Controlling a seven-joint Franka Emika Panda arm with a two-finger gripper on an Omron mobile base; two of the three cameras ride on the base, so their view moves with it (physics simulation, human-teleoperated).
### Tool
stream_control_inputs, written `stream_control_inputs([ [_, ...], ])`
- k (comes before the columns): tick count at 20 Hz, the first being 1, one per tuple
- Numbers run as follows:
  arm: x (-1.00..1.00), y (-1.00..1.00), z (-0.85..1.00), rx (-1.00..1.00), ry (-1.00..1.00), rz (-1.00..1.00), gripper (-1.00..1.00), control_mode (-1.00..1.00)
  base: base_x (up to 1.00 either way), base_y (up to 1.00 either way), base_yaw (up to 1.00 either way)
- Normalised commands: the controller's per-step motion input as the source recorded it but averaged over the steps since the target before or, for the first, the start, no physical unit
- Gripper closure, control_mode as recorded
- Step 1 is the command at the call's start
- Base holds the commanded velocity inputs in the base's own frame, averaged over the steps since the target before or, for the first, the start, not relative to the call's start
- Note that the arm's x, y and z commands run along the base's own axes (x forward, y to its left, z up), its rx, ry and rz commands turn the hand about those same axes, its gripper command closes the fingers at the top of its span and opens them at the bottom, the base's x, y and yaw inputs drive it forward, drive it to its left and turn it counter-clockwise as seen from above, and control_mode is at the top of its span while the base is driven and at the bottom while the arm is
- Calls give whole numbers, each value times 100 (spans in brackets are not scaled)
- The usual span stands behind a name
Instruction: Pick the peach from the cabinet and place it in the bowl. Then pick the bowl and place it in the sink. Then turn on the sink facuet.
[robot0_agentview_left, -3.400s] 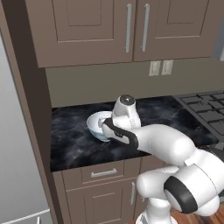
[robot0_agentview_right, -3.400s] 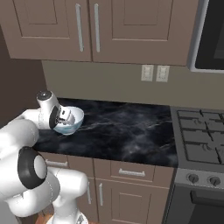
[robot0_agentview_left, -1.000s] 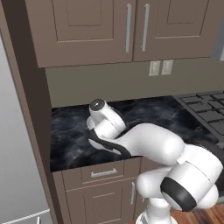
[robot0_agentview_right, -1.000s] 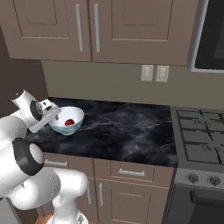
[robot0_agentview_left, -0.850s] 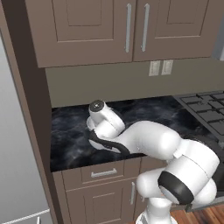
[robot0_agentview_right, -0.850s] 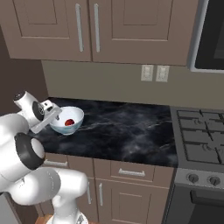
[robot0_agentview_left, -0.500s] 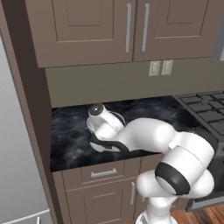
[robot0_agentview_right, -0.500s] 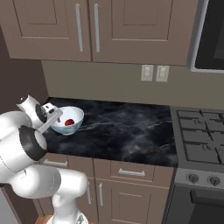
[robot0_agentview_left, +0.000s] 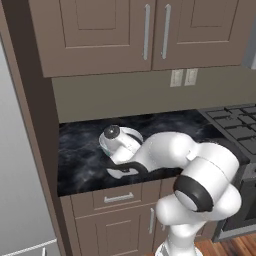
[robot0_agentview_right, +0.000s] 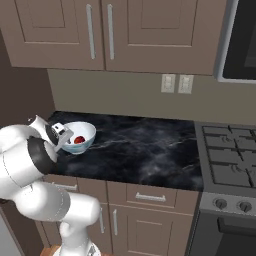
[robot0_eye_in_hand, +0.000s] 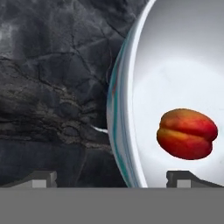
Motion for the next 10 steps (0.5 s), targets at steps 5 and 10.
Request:
stream_control_inputs([
  [5, 16, 0, -17, 0, 0, 0, -100, -100, 0, 0, 0],
  [10, 19, 0, -14, -1, 0, 0, -100, -100, 0, 0, 0],
])
